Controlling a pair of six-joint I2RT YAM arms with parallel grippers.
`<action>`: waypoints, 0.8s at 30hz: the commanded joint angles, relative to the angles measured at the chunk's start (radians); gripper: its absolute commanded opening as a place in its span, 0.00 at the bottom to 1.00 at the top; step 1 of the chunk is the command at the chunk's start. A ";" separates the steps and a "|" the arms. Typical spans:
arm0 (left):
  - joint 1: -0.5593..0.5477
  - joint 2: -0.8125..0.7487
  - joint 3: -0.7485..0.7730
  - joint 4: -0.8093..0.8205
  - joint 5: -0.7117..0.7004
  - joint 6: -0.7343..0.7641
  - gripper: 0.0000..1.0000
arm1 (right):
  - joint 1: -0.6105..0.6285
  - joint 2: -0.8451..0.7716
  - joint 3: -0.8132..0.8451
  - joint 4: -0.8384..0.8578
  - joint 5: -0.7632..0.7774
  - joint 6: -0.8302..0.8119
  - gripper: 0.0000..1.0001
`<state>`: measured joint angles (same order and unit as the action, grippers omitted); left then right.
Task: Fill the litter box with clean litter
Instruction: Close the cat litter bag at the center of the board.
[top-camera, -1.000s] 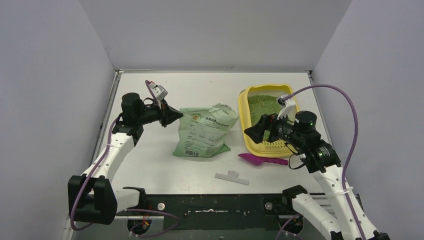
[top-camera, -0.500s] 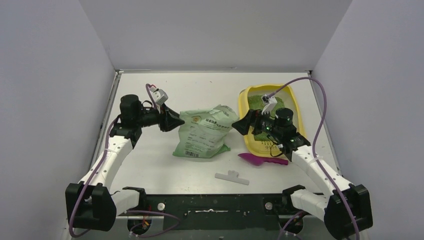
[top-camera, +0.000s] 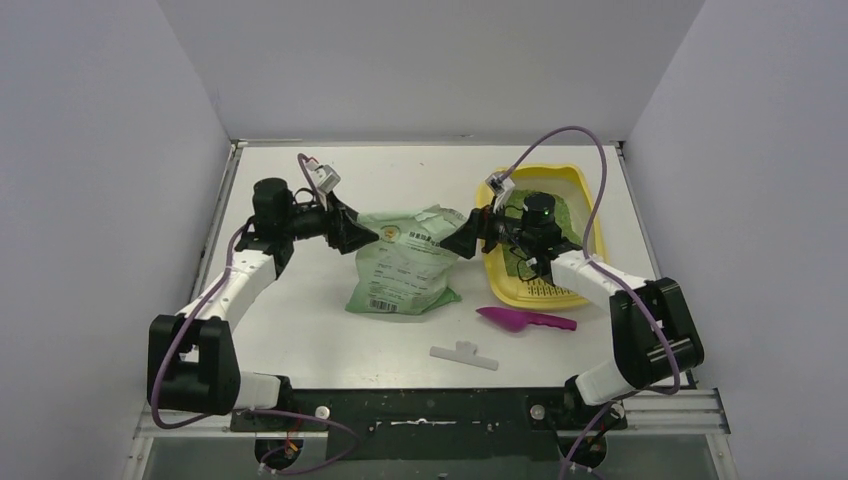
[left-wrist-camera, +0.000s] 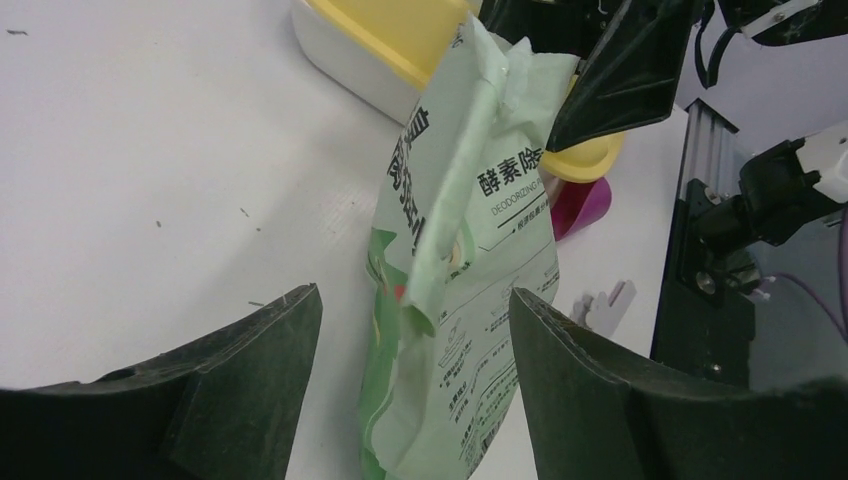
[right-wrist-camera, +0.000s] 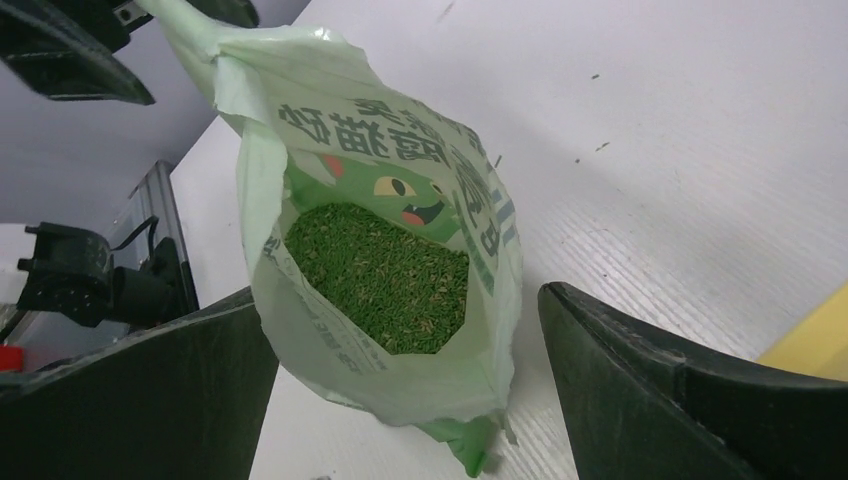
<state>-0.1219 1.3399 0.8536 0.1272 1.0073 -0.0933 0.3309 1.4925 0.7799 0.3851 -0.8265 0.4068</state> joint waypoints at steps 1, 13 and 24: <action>0.007 0.036 0.036 0.160 0.090 -0.085 0.62 | 0.001 0.011 0.032 0.150 -0.166 -0.015 0.99; 0.032 -0.002 0.049 0.053 0.126 -0.068 0.00 | 0.003 -0.052 0.018 0.049 -0.234 -0.018 0.39; 0.207 -0.156 0.010 -0.027 0.177 -0.067 0.00 | 0.071 -0.210 0.058 -0.089 -0.201 0.080 0.15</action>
<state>0.0471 1.2675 0.8345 0.1040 1.1431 -0.2031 0.3443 1.3998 0.7979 0.3084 -1.0412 0.4770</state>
